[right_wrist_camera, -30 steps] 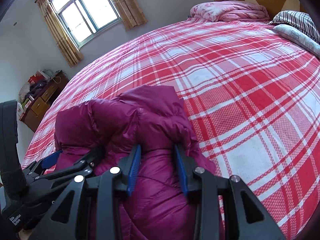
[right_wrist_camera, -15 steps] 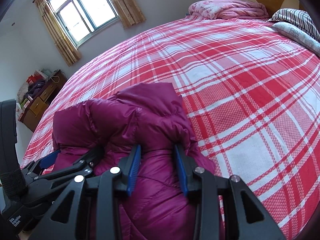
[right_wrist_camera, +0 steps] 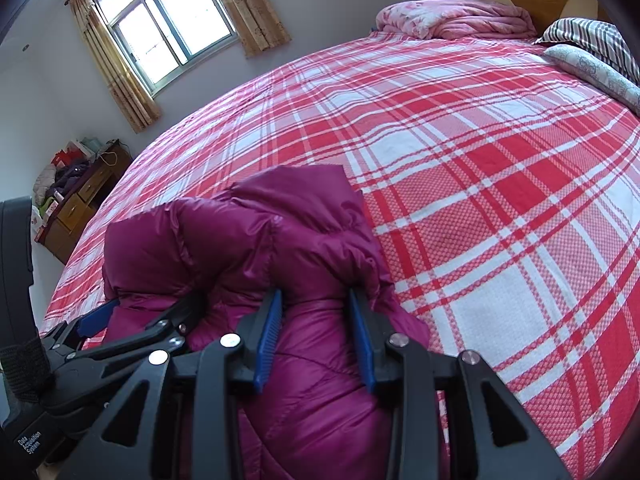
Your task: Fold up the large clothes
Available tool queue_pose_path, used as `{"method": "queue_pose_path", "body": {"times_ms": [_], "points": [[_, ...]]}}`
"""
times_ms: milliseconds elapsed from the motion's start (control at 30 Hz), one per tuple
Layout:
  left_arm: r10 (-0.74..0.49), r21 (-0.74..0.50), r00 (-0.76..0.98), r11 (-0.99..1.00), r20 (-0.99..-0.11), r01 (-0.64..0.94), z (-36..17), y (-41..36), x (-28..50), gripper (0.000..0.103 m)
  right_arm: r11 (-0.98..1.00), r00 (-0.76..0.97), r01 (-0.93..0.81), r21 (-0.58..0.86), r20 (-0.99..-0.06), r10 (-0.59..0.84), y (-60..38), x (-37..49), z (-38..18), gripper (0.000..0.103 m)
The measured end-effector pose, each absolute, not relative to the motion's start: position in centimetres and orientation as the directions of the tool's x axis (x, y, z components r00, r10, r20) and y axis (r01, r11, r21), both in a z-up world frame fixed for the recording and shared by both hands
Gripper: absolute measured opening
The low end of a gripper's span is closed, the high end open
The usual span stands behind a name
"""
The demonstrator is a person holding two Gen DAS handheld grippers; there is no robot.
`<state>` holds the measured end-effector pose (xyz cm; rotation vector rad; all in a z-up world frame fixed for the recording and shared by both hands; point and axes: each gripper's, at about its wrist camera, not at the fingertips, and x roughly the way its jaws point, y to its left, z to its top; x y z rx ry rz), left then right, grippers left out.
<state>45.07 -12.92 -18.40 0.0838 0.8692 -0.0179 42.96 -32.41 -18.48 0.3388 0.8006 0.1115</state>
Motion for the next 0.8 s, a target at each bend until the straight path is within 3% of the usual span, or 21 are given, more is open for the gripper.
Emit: {"method": "queue_pose_path", "body": {"times_ms": [300, 367, 433, 500, 533, 600, 700, 800], "points": [[0.019, 0.072, 0.635, 0.996, -0.772, 0.057, -18.2, -12.8, 45.2, 0.102, 0.938, 0.69, 0.024, 0.346, -0.685, 0.235, -32.6, 43.1, -18.4, 0.037], [-0.028, 0.035, 0.629, 0.995, -0.777, 0.088, -17.3, -12.0, 44.2, 0.102, 0.928, 0.688, -0.018, 0.371, -0.669, 0.281, -33.0, 42.6, -17.7, 0.046], [-0.062, -0.018, 0.651, 0.997, -0.757, 0.075, -15.8, -10.1, 42.3, 0.102, 0.935, 0.742, -0.03, 0.353, -0.619, 0.258, -33.8, 40.6, -16.1, 0.075], [-0.122, -0.073, 0.695, 0.992, -0.709, 0.1, -14.4, -7.8, 39.9, 0.102, 0.947, 0.808, 0.003, 0.322, -0.559, 0.187, -35.5, 38.4, -14.6, 0.094], [-0.143, -0.089, 0.706, 0.99, -0.693, 0.113, -14.3, -6.9, 39.0, 0.102, 0.946, 0.806, 0.012, 0.323, -0.564, 0.182, -36.3, 38.2, -14.6, 0.096], [-0.167, -0.124, 0.703, 0.986, -0.691, 0.112, -14.9, -5.1, 38.0, 0.102, 0.936, 0.75, 0.007, 0.351, -0.621, 0.227, -37.5, 39.0, -15.5, 0.094], [-0.273, -0.261, 0.631, 0.959, -0.726, 0.115, -17.6, -3.0, 37.7, 0.102, 0.919, 0.676, -0.039, 0.393, -0.667, 0.314, -38.1, 40.2, -17.1, 0.075], [-0.386, -0.406, 0.618, 0.907, -0.685, 0.116, -19.1, -1.9, 37.3, 0.102, 0.894, 0.641, -0.078, 0.442, -0.665, 0.384, -38.0, 40.6, -17.8, 0.073]]}}
